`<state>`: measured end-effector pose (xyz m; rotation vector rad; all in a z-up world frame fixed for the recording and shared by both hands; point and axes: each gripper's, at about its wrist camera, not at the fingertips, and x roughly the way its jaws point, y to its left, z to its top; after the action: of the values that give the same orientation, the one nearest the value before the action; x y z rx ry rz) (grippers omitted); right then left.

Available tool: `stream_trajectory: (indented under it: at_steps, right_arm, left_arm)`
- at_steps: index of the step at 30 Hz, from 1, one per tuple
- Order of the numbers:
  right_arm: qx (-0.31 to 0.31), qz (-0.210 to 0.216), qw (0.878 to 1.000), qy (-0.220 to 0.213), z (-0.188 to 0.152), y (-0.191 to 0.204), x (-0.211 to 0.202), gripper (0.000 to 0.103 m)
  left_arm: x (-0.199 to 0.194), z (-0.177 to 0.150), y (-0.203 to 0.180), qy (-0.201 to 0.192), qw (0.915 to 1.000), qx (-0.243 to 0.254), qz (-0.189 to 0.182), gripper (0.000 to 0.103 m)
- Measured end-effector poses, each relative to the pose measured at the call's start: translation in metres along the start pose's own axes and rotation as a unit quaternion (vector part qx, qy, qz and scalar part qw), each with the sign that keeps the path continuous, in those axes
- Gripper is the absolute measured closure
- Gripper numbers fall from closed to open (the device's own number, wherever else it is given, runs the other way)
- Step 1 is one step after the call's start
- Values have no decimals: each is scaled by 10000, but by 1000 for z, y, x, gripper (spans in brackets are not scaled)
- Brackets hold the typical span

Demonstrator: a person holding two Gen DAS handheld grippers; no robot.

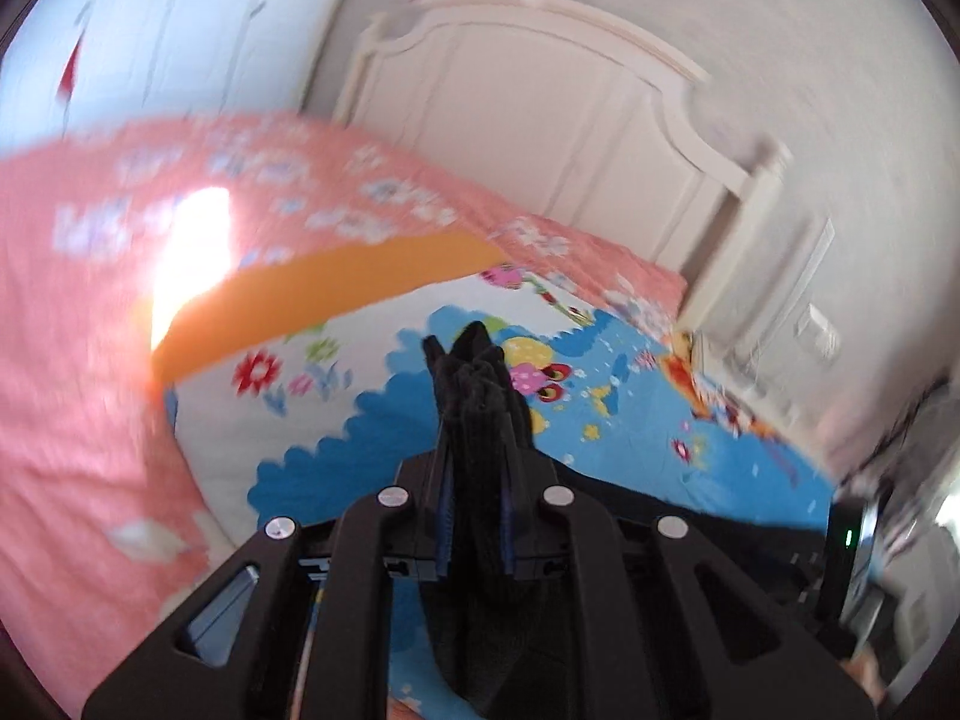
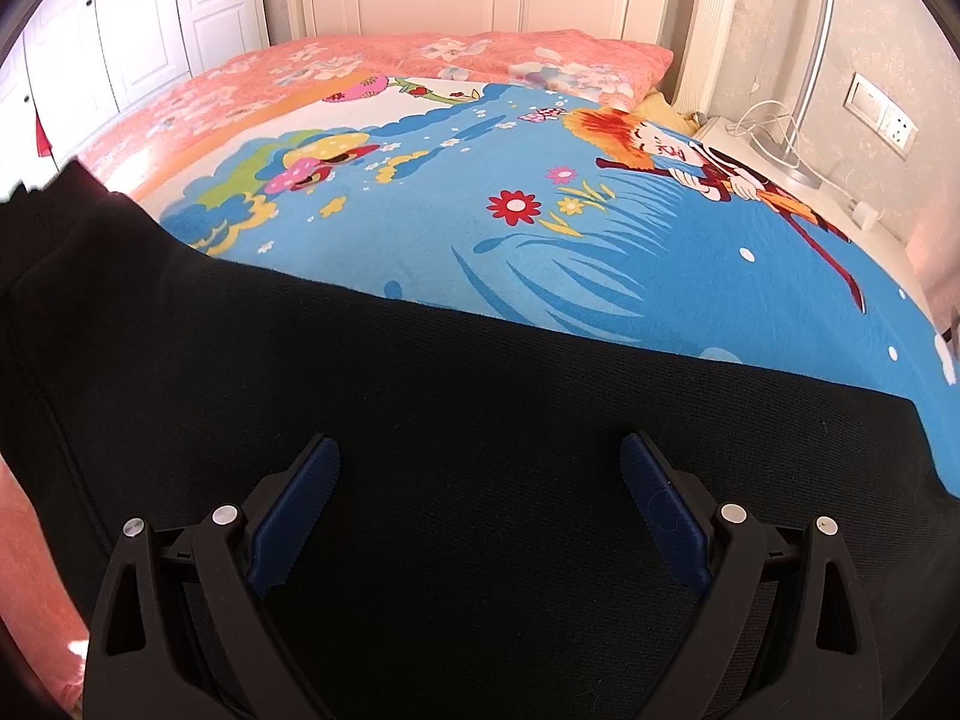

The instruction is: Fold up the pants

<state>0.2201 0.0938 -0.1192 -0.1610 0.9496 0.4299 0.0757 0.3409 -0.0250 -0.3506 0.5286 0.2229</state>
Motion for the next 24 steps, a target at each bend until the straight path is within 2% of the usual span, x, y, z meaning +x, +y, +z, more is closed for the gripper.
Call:
stream_trajectory:
  at_steps: [2,4,5,7,9,10,12,13,15,17,19,20,21,24]
  right_arm:
    - [490,468,9977,26,3,-21,-13,12]
    - [1305,1145,9848,106,2,-56,-28,12]
    - [1656,1502,9744,244,0,-72,-31,12]
    - [2075,1923,9583,404,-4,-95,-37,12]
    - [2332,2225,9457,431,-8,-113,-46,12]
    - [2385,2353,9412,442,-10,-118,-49,12]
    - [2500,2656,9295,544,-12,-122,-52,12]
    - [2567,2767,9241,596,-13,-124,-51,12]
    - [2622,2990,9148,702,-12,-120,-46,12]
    - [2607,3136,9091,855,-13,-113,-39,12]
    - [2605,3199,9052,1020,-13,-105,-33,12]
    - [2586,3216,9043,1095,-14,-100,-30,12]
    - [2580,3210,9044,1119,-15,-99,-30,12]
    - [2624,3205,9028,1159,-16,-99,-28,12]
  left_arm:
    - [-12,-7,-53,-157,9959,873,189,92]
    - [-19,-25,-105,-278,9846,1706,267,92]
    - [-20,-44,-137,-343,9734,2247,287,92]
    - [-18,-78,-180,-387,9538,2965,293,92]
    - [-6,-124,-216,-293,9271,3723,310,92]
    - [1,-141,-225,-176,9196,3914,282,91]
    - [13,-169,-234,127,9131,4071,184,91]
    - [17,-182,-236,103,9030,4281,341,91]
    - [17,-193,-235,-22,8899,4531,523,89]
    - [16,-194,-234,-29,8889,4547,553,84]
    - [16,-196,-235,-96,8814,4687,585,62]
    - [13,-198,-235,-202,8750,4796,618,45]
    - [11,-198,-233,-270,8708,4866,654,42]
    - [7,-199,-226,-284,8566,5110,658,42]
